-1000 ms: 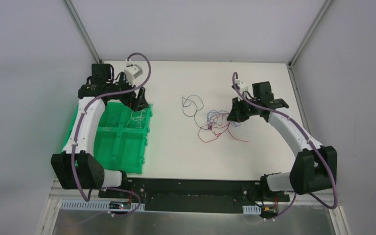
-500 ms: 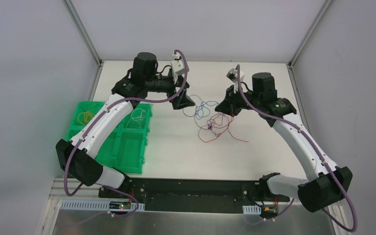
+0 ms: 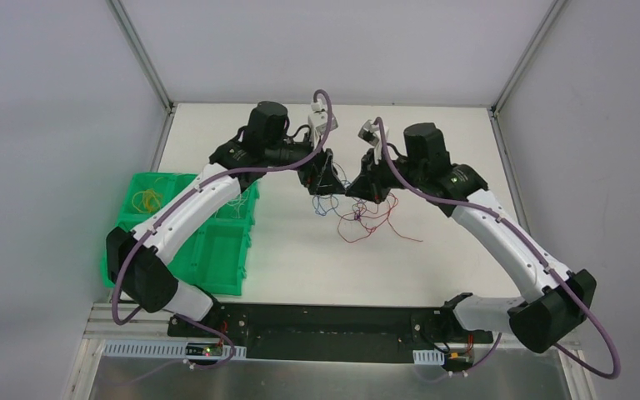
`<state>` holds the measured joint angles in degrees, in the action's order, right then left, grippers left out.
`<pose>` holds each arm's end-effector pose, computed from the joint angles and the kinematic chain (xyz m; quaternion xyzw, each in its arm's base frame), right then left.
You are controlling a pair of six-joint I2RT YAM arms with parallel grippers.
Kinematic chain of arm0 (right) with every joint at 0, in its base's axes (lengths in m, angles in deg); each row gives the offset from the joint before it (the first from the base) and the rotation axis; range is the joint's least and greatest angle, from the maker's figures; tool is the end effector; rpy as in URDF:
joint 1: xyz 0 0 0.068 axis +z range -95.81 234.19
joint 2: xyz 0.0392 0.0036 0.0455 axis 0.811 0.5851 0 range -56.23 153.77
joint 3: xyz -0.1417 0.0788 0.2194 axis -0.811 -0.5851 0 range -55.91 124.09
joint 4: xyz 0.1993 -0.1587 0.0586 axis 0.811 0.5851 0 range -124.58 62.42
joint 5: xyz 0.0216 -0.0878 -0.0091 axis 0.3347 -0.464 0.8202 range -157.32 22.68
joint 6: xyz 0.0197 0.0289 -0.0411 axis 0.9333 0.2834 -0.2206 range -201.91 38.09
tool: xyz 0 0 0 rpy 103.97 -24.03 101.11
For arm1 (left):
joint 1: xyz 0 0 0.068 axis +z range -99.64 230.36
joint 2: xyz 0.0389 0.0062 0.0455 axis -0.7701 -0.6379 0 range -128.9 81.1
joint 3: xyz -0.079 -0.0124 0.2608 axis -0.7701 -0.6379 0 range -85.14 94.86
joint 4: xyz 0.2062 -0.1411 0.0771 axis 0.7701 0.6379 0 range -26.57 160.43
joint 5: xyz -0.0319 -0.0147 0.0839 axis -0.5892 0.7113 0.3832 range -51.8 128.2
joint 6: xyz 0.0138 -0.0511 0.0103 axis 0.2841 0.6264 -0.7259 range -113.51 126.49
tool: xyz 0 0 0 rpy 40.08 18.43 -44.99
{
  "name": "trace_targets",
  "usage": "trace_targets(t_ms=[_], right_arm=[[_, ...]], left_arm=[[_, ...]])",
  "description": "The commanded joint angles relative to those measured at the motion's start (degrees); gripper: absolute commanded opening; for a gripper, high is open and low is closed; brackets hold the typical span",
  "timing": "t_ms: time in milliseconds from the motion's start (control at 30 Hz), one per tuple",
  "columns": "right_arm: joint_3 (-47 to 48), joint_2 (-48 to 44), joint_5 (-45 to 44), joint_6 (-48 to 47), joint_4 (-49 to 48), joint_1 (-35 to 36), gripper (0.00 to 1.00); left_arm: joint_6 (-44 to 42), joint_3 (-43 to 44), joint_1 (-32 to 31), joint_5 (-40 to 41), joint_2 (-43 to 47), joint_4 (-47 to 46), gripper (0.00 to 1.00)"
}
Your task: Untangle the cables
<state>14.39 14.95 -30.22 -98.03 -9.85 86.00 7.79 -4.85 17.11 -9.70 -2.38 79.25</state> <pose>0.2206 0.1622 0.3753 -0.4808 0.6643 0.3356 0.4636 0.2620 -0.2033 0.3901 0.4314 0.6505 -0.4732 0.4086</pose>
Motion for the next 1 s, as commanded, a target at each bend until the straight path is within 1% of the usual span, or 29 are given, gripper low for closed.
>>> trace_targets(t_ms=[0, 33, 67, 133, 167, 200, 300, 333, 367, 467, 500, 533, 633, 767, 800, 867, 900, 967], right_arm=[[5.25, 2.21, -0.54, -1.72, -2.72, 2.18, 0.0], [5.93, 2.74, -0.64, -1.95, -2.56, 2.55, 0.0], [6.65, 3.34, -0.52, -2.1, -2.32, 2.9, 0.0], [7.82, 4.33, -0.28, -2.48, -1.72, 3.71, 0.0], [8.18, 4.73, -0.28, -2.7, -1.43, 4.15, 0.0], [8.47, 5.05, -0.28, -2.85, -1.27, 4.43, 0.0], [8.63, 5.71, -0.62, -2.89, -1.02, 4.76, 0.0], [8.57, 5.85, -0.73, -2.87, -0.86, 4.83, 0.03], [8.42, 6.02, -0.9, -2.68, -0.69, 4.85, 0.08], [7.78, 6.35, -2.87, -1.95, 0.3, 4.76, 0.36], [7.61, 6.41, -3.61, -1.7, 0.91, 4.68, 0.42], [7.43, 6.54, -4.05, -1.52, 1.52, 4.57, 0.45], [6.5, 6.2, -5.21, -0.52, 2.65, 3.66, 0.58], [4.52, 5.37, -6.44, 0.3, 2.6, 1.54, 0.7], [4.03, 5.2, -6.8, 0.3, 2.6, 0.99, 0.74], [3.11, 5.03, -7.09, 0.51, 2.58, -0.05, 0.79], [2.69, 4.88, -7.28, 0.53, 2.57, -0.5, 0.82], [1.84, 4.72, -7.63, 0.45, 2.57, -1.28, 0.87]], left_arm=[[2.82, -2.52, -0.32, -0.21, 2.98, 2.75, 0.63], [2.33, -3.73, -0.32, -0.02, 4.24, 3.01, 0.57], [2.11, -4.7, -0.32, 0.22, 5.33, 3.34, 0.47], [1.61, -6.13, -0.03, -0.07, 7.57, 4.08, 0.24], [1.75, -6.76, 0.4, -0.04, 8.6, 4.21, 0.08], [2.14, -7.34, 1.1, 0.19, 9.62, 4.23, 0.0], [4.69, -8.04, 6.3, -0.66, 11.72, 4.23, 0.0], [5.49, -7.95, 8.4, -1.45, 12.21, 4.23, 0.0], [6.39, -7.88, 10.57, -1.88, 12.95, 4.27, 0.0], [7.29, -7.68, 16.92, -2.37, 14.89, 5.59, 0.0], [6.55, -7.32, 19.52, -2.4, 15.41, 7.33, 0.0], [5.42, -6.95, 22.44, -2.38, 15.97, 9.52, 0.0], [-3.55, -3.73, 31.54, 0.71, 16.9, 22.43, 0.0], [-15.07, 1.44, 47.41, 4.88, 16.64, 39.58, 0.0], [-17.67, 3.03, 50.42, 5.99, 15.79, 42.99, 0.0], [-22.87, 6.33, 55.1, 8.86, 13.32, 49.51, 0.0], [-24.77, 7.5, 57.37, 10.08, 12.1, 51.5, 0.0], [-27.01, 8.32, 59.78, 12.66, 10.23, 53.05, 0.0]])
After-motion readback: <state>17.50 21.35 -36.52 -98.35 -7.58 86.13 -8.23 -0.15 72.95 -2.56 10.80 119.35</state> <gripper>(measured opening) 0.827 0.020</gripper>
